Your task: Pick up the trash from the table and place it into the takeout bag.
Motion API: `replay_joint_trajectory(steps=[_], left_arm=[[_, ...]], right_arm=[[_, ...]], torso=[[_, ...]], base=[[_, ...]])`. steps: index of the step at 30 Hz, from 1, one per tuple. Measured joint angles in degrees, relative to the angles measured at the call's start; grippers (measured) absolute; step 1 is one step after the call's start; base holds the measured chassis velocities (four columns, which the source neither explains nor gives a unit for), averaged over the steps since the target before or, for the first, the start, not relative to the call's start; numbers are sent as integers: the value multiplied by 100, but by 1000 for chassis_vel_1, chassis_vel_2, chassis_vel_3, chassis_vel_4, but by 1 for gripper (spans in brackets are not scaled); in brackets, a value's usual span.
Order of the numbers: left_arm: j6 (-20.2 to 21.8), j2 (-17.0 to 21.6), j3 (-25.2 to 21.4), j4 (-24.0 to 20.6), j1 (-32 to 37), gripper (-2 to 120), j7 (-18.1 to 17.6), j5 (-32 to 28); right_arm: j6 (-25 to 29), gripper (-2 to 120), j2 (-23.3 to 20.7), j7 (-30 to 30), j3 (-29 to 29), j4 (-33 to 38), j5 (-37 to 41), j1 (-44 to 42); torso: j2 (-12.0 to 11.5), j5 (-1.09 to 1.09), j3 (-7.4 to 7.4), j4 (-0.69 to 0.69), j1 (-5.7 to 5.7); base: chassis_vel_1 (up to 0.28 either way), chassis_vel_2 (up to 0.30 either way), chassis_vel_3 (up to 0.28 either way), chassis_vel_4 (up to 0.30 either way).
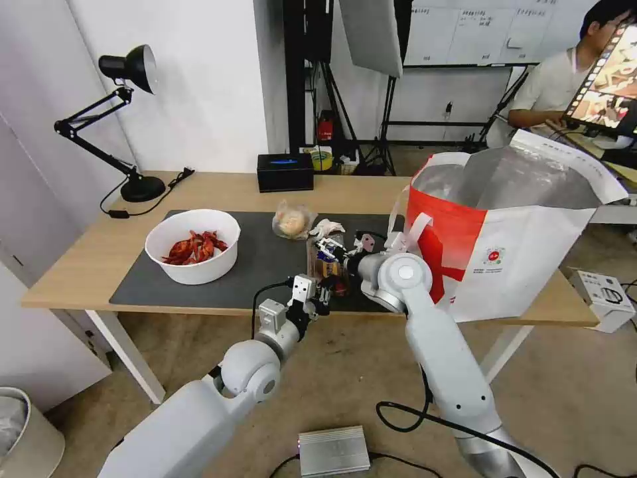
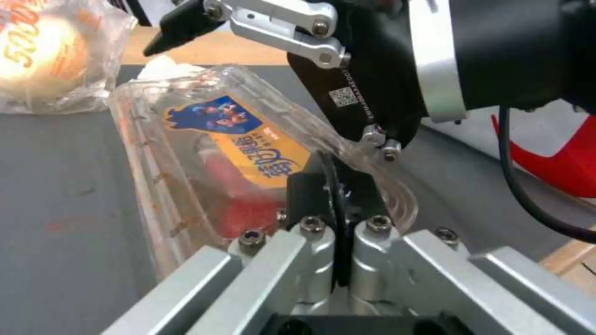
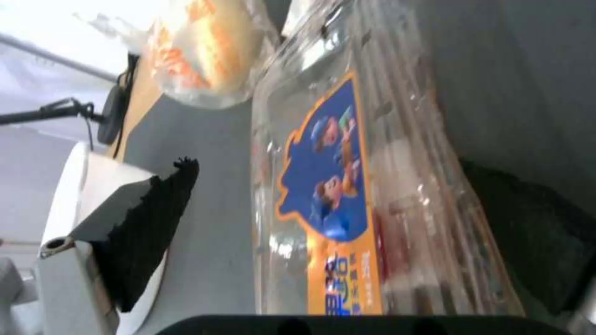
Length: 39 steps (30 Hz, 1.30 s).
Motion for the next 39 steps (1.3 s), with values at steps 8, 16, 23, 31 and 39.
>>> replay_joint_trajectory(steps=[8, 16, 23, 31, 39], left_arm=[[-3, 16, 6, -12, -3, 0, -2, 0], [-13, 18, 9, -32, 17, 0, -6, 0], [-36, 21, 20, -53, 13, 0, -22, 0], [-77, 25, 46, -59, 14, 0, -37, 0], [-89, 24, 51, -77, 26, 0, -47, 0]], right_arm=[[-27, 100, -5, 9, -41, 90, -45, 10], [-39, 100, 9, 64, -44, 69, -75, 2], [-58, 80, 41, 160, -30, 66, -88, -41], [-66, 55, 25, 237, -18, 86, -87, -83], [-71, 21, -19, 302, 8, 144, -29, -128]], torso=[[-1, 0, 1, 2, 0], [-1, 0, 0, 1, 0], [-1, -2, -1, -1, 0], [-1, 0, 0, 0, 0], [-1, 0, 0, 1, 1]], base=[[0, 0, 0, 0], [0, 0, 0, 0], [0, 0, 0, 0], [0, 0, 0, 0], [0, 0, 0, 0]])
